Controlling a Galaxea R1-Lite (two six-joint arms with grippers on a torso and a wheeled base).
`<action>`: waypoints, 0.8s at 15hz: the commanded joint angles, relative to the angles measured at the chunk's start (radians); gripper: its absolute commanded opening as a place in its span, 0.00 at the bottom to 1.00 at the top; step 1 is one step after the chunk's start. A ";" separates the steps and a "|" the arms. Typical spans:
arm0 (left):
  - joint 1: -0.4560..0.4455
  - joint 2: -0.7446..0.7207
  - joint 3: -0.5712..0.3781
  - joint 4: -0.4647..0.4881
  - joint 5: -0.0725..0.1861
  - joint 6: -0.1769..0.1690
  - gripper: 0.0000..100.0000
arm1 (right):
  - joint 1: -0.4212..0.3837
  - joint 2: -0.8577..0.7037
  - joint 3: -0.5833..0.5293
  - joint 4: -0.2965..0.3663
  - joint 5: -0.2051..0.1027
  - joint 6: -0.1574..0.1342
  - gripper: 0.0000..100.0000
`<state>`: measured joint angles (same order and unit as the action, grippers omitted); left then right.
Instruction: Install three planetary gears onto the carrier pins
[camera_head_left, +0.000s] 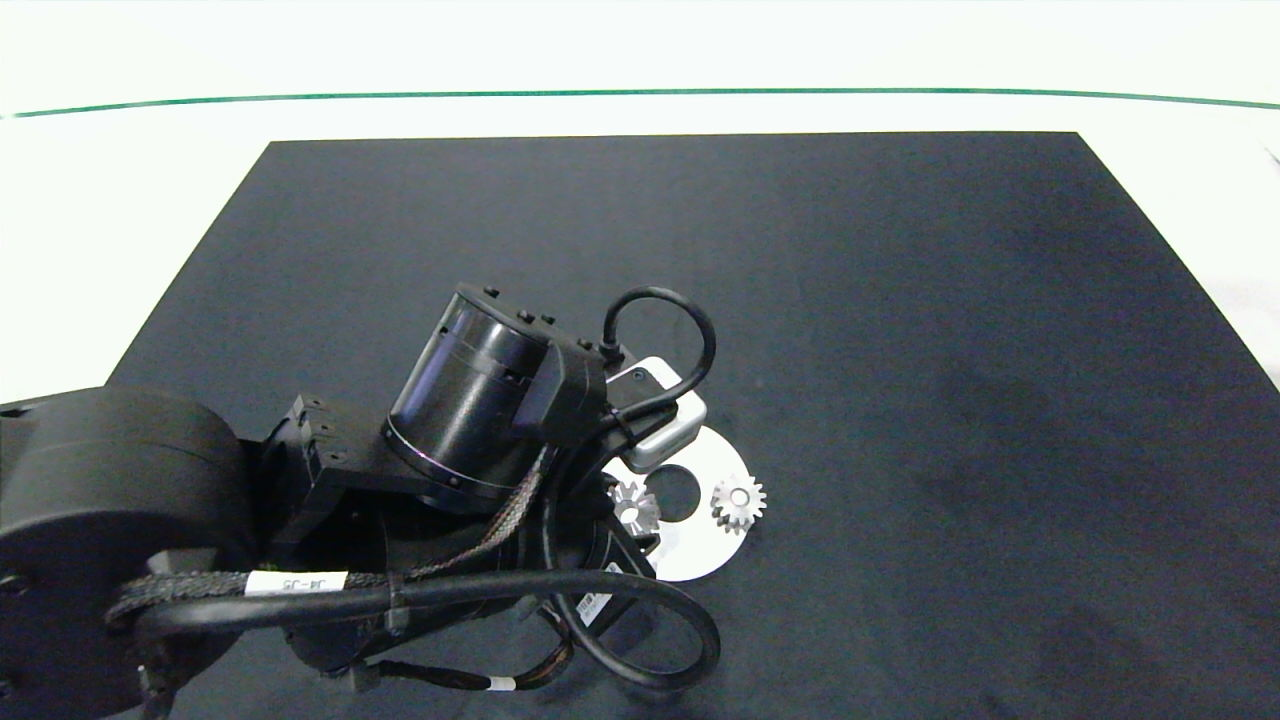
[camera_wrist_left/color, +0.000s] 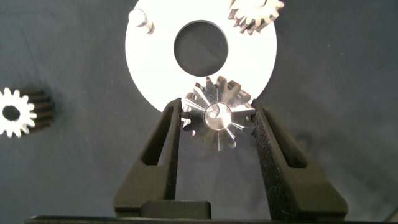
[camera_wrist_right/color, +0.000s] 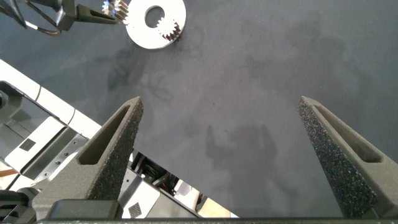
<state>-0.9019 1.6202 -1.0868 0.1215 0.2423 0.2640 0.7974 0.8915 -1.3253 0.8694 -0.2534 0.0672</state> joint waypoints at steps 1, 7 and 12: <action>0.006 0.012 -0.004 0.000 0.002 0.023 0.07 | 0.000 0.000 0.000 0.005 -0.001 -0.001 1.00; 0.032 0.007 0.019 0.001 0.002 0.052 0.07 | 0.000 0.001 0.000 0.003 -0.001 -0.003 1.00; 0.026 0.012 0.024 0.003 0.002 0.050 0.07 | 0.000 0.001 0.000 0.003 -0.001 -0.003 1.00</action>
<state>-0.8740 1.6309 -1.0632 0.1230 0.2423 0.3130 0.7974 0.8915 -1.3253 0.8679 -0.2530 0.0634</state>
